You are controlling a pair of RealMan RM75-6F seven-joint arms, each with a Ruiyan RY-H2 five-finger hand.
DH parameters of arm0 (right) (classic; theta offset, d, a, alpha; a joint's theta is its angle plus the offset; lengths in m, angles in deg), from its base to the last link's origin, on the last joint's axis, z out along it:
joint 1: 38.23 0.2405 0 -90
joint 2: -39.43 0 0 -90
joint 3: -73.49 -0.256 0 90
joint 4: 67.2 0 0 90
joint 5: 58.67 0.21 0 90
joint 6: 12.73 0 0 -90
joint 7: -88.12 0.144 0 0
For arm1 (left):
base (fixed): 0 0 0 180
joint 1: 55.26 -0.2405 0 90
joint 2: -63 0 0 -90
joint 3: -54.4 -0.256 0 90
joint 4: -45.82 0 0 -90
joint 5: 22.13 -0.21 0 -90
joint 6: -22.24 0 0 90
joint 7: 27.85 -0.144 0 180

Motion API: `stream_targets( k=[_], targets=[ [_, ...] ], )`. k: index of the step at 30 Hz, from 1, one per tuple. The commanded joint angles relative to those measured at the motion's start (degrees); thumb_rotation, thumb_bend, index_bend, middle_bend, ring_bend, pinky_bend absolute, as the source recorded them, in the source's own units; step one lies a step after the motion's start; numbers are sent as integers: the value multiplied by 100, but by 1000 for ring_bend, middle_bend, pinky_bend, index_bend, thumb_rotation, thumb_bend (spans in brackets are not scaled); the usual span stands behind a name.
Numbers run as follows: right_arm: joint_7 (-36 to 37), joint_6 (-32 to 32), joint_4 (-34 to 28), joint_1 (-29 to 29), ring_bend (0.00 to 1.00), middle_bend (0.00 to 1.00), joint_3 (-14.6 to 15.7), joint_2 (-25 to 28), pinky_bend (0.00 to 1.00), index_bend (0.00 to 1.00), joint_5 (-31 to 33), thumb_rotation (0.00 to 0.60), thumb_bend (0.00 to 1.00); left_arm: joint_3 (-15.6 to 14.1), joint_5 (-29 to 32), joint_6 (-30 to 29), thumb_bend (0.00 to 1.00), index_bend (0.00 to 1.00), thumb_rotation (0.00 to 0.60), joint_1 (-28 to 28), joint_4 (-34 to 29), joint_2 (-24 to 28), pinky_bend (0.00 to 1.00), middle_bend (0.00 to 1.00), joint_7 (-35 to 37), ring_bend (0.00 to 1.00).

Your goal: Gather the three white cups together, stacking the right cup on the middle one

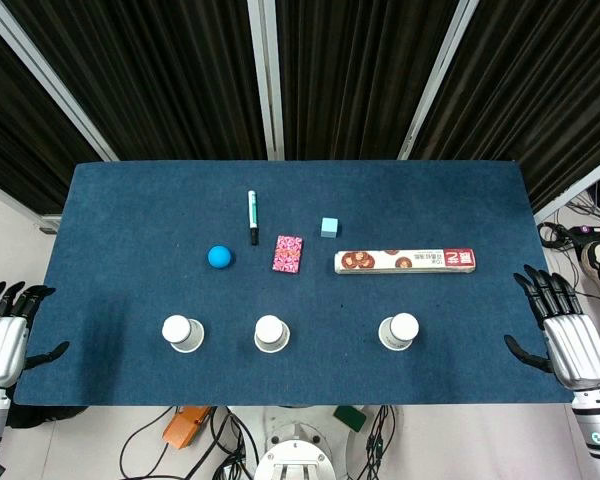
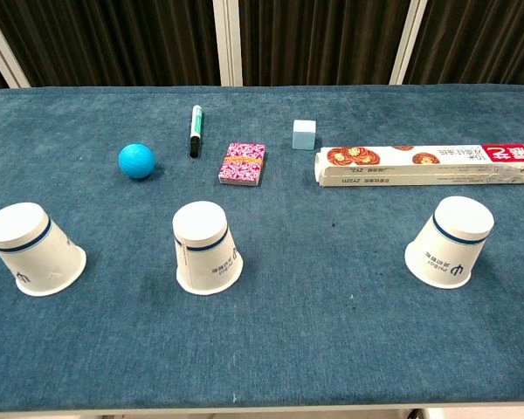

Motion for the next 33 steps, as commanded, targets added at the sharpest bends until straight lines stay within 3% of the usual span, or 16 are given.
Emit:
stream_targets(
  k=[1, 12, 22, 33],
  targets=[
    [-39, 20, -34, 7, 0, 6, -8, 2, 0, 0, 23, 600, 387, -2, 69, 82, 98, 149, 600, 18, -11, 11, 0, 120, -13, 0],
    [-159, -124, -187, 8, 0, 6, -90, 118, 0, 0, -24, 600, 387, -144, -404, 173, 96, 148, 600, 176, -16, 19, 0, 132, 173, 63],
    [-192, -256, -288, -45, 0, 6, -90, 252, 0, 0, -100, 600, 387, -387, -1310, 1172, 95, 205, 600, 1047, -443, -53, 0, 134, 175, 71],
    [-126, -224, -224, -51, 0, 6, -81, 239, 0, 0, -64, 600, 387, -329, -751, 2348, 124, 226, 600, 1679, -674, -253, 0, 134, -256, 71]
  ],
)
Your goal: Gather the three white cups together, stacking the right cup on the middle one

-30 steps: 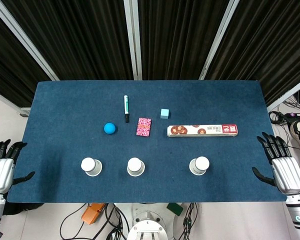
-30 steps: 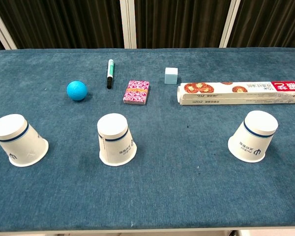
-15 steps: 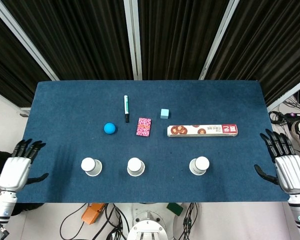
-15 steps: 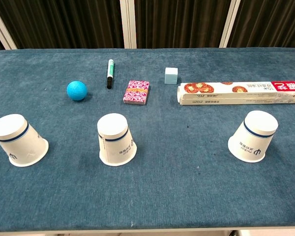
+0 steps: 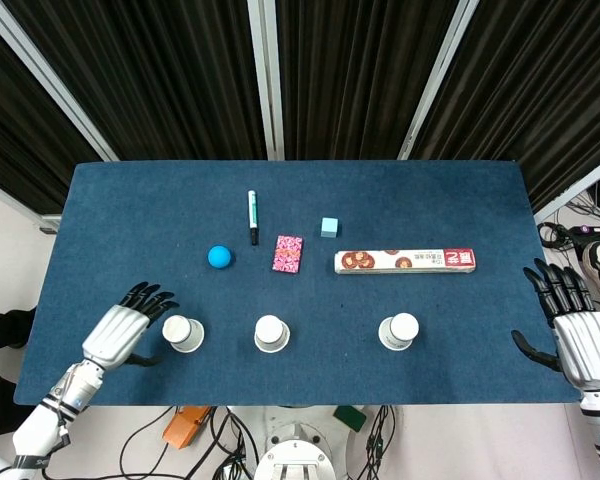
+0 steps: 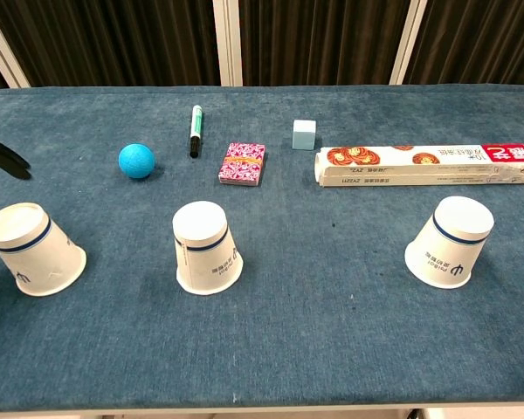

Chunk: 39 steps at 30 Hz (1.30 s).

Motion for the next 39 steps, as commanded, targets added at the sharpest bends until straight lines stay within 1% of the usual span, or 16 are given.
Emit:
stream_targets(
  k=[1, 4, 10, 15, 21, 24, 31, 39],
  targets=[
    [-3, 7, 8, -4, 0, 6, 3, -3, 0, 0, 12, 600, 387, -11, 221, 224, 132, 228, 600, 123, -84, -28, 0, 134, -152, 71],
    [-2, 64, 19, 12, 0, 6, -1, -18, 0, 0, 57, 600, 387, -28, 343, 295, 156, 236, 600, 152, -60, -58, 0, 134, -181, 70],
    [-9, 153, 32, 61, 0, 6, -14, -64, 0, 0, 89, 600, 387, -33, 397, 263, 216, 264, 600, 196, 73, -167, 0, 145, -49, 71],
    [-1, 190, 45, 73, 0, 6, -19, -81, 0, 0, 128, 600, 387, -48, 443, 281, 240, 268, 600, 245, 165, -216, 0, 148, 11, 71],
    [12, 220, 74, 82, 0, 6, -15, -114, 0, 0, 147, 600, 387, -45, 391, 185, 302, 388, 599, 285, 373, -374, 0, 186, 179, 96],
    [12, 214, 76, 76, 0, 6, -15, -120, 0, 0, 157, 600, 387, -45, 339, 133, 319, 418, 598, 313, 424, -408, 0, 191, 313, 103],
    [9, 177, 72, 52, 0, 6, -7, -115, 0, 0, 150, 600, 387, 29, 232, 42, 323, 422, 599, 441, 324, -399, 0, 193, 305, 104],
    [5, 143, 65, 8, 0, 6, 12, -101, 0, 0, 164, 600, 387, 191, 237, 475, 322, 422, 598, 902, 124, -640, 0, 194, -66, 104]
  ],
)
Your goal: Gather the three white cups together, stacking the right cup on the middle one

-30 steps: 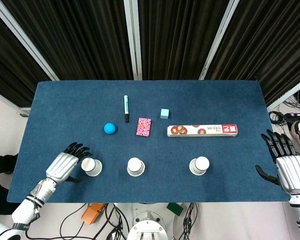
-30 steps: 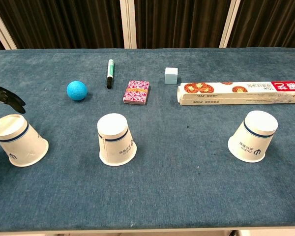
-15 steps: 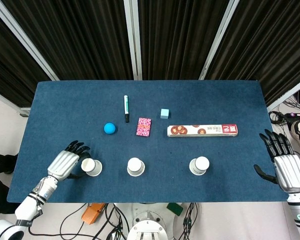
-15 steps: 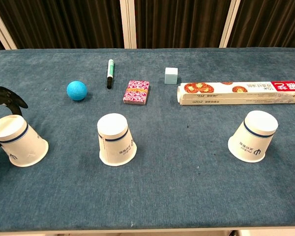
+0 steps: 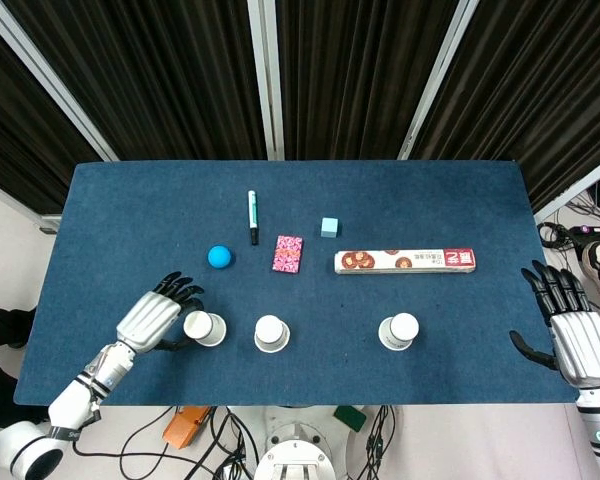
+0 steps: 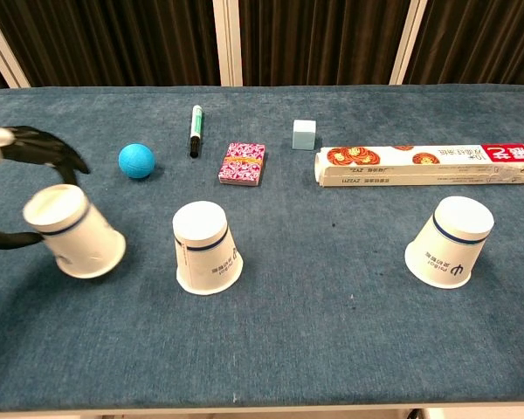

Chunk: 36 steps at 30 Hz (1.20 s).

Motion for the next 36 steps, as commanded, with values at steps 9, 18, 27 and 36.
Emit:
stream_targets(
  k=[9, 18, 27, 36],
  targets=[
    [1, -89, -2, -86, 0, 6, 28, 23, 0, 0, 7, 600, 387, 191, 202, 510, 317, 421, 595, 523, -241, -441, 0, 194, -557, 104],
    [64, -82, 63, -109, 0, 5, 35, 7, 0, 0, 32, 600, 387, 221, 470, 632, 308, 420, 586, 679, -302, -577, 0, 193, -869, 104],
    [91, -55, 85, -97, 0, 4, 24, 8, 0, 0, 39, 600, 387, 208, 703, 590, 293, 350, 586, 722, -270, -667, 0, 193, -1194, 104],
    [-38, 185, 3, 3, 0, 3, 61, 6, 0, 0, 35, 600, 386, 152, 906, 626, 224, 227, 586, 759, -374, -612, 0, 182, -1354, 91]
  ],
)
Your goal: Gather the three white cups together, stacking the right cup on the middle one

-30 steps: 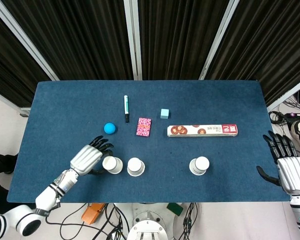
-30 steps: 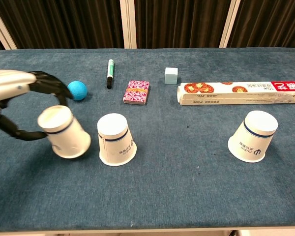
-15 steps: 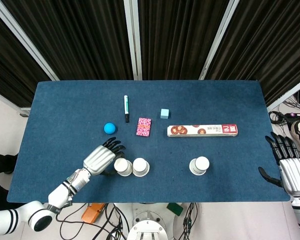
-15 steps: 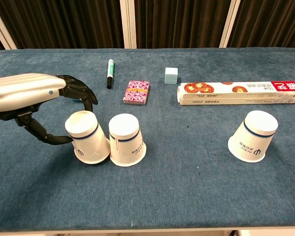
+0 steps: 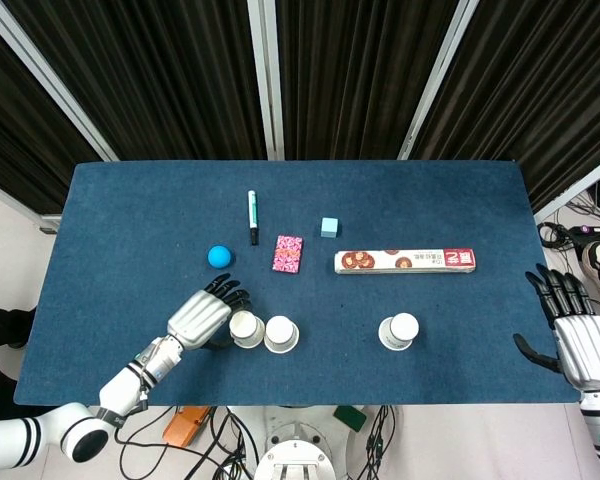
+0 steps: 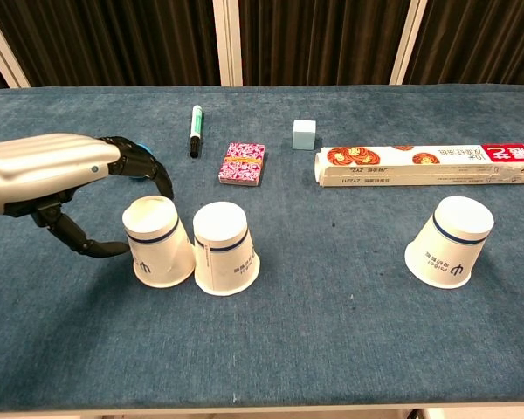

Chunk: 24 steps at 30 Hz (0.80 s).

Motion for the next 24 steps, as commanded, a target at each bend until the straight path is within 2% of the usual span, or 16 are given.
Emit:
stream_targets(
  k=[1, 8, 15, 24],
  targets=[
    [-115, 154, -82, 72, 0, 3, 25, 9, 0, 0, 2, 600, 386, -10, 47, -7, 201, 221, 584, 5, -40, 22, 0, 177, -33, 89],
    [-536, 819, -330, 450, 0, 3, 115, -28, 0, 0, -185, 600, 367, -62, -74, -413, 130, 196, 585, -160, -110, 174, 0, 176, 37, 88],
    [-973, 2164, -605, 1210, 0, 3, 227, -227, 0, 0, -303, 600, 367, -154, -182, -1200, 120, 196, 586, -644, -92, 570, 0, 176, 415, 88],
    [-1564, 3212, -694, 1847, 0, 3, 63, -400, 0, 80, 260, 600, 370, -251, -206, -1794, 118, 196, 585, -1132, 81, 873, 0, 176, 933, 88]
  ],
)
